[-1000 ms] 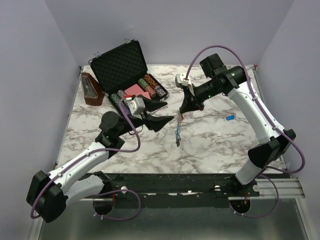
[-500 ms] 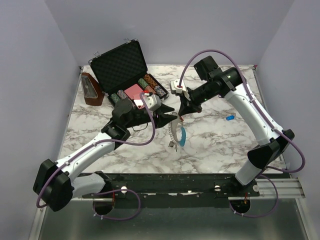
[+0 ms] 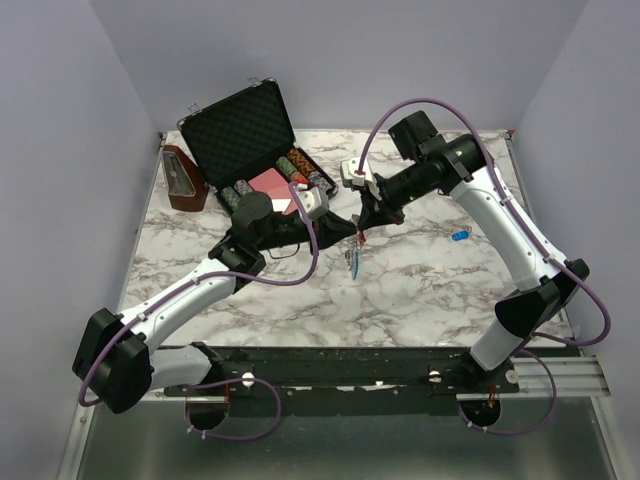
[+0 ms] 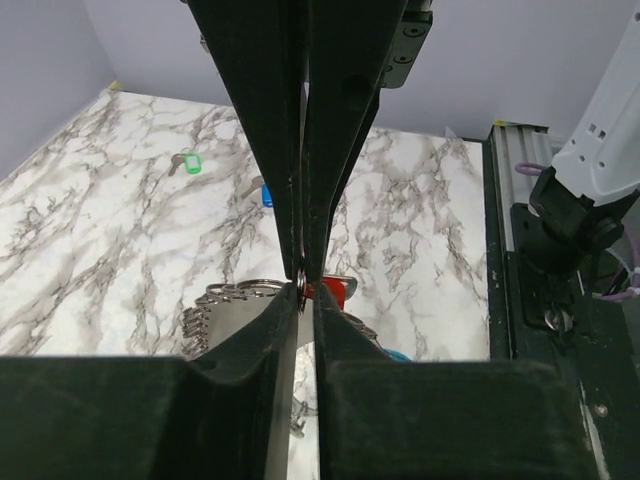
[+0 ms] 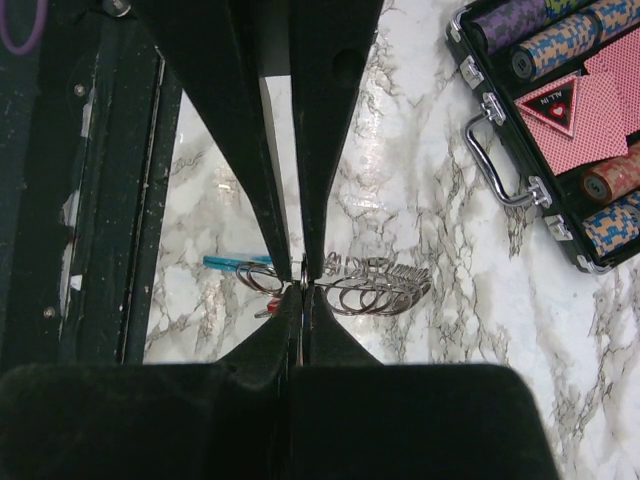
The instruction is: Put the keys on the keyring
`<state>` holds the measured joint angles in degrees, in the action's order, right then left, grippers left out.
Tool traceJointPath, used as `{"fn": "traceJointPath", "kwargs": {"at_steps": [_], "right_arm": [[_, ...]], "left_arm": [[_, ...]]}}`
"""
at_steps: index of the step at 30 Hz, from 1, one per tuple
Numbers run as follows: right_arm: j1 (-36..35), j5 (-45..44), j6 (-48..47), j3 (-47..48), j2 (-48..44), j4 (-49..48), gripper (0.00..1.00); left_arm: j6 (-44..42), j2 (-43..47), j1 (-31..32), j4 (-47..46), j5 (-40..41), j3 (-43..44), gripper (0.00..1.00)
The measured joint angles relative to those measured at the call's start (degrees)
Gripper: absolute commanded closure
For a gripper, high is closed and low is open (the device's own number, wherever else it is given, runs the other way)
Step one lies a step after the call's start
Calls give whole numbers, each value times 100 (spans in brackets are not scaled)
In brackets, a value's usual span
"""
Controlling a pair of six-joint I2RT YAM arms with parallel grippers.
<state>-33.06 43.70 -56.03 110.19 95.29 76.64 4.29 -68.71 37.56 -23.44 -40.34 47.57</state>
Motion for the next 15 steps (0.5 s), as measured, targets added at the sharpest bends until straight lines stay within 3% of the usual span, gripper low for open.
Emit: {"fn": "traceJointPath", "kwargs": {"at_steps": [3,10,15], "right_arm": [[0,-7,0,0,0,7,99],[0,-48,0,0,0,31,99],[-2,-35,37,0,0,52,60]], "left_arm": [[-4,-55,0,44,-57,42,99],[-20,-133,-22,321,-146,225,100],[63,-105,-22,177,-116,140,100]]}}
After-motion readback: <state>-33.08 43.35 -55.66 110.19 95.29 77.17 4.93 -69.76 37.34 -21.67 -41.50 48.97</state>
